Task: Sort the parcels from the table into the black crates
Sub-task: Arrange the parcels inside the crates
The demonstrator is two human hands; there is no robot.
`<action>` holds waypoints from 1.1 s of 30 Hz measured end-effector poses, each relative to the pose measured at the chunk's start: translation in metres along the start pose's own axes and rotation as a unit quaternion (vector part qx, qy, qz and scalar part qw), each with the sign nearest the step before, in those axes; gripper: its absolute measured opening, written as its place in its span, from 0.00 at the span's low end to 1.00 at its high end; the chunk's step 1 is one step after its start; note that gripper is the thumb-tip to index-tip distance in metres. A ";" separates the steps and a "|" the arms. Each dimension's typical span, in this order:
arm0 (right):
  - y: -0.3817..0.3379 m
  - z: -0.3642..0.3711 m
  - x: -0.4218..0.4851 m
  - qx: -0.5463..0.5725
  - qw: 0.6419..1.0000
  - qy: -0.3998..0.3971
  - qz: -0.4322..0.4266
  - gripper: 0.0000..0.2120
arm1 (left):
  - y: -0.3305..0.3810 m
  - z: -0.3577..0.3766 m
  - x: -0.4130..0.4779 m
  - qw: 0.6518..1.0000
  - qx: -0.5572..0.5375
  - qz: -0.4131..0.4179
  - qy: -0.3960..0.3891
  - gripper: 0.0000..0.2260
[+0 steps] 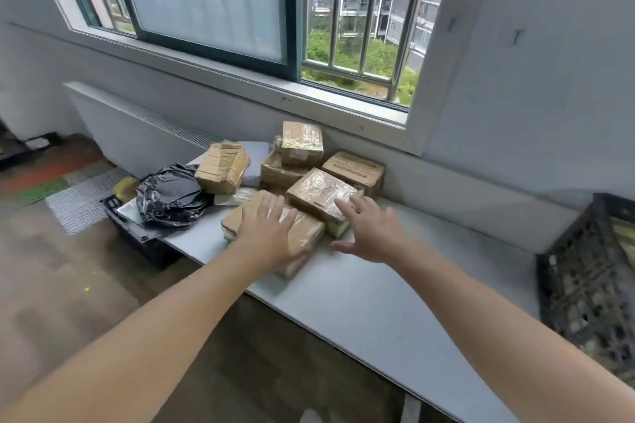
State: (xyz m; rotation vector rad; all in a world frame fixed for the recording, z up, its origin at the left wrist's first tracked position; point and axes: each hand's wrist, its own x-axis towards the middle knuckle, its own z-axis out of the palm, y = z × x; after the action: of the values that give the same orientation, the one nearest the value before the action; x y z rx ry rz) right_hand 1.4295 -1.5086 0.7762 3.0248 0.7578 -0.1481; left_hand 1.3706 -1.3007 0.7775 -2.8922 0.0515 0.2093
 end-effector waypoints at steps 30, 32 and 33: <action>-0.124 0.142 0.190 0.165 0.931 -0.119 0.302 0.42 | -0.186 0.186 0.186 0.903 -0.375 0.066 -0.196 0.55; -0.131 0.145 0.183 0.238 0.897 -0.098 0.359 0.43 | -0.190 0.192 0.192 0.883 -0.416 0.097 -0.194 0.56; -0.134 0.145 0.181 0.274 0.882 -0.087 0.374 0.44 | -0.192 0.194 0.194 0.876 -0.427 0.116 -0.190 0.57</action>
State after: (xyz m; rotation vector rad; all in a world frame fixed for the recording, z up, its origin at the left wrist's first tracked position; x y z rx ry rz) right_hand 1.5121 -1.3115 0.6152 3.4615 -0.5968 -0.6933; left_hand 1.5453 -1.0709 0.6076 -3.6250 0.3068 1.0914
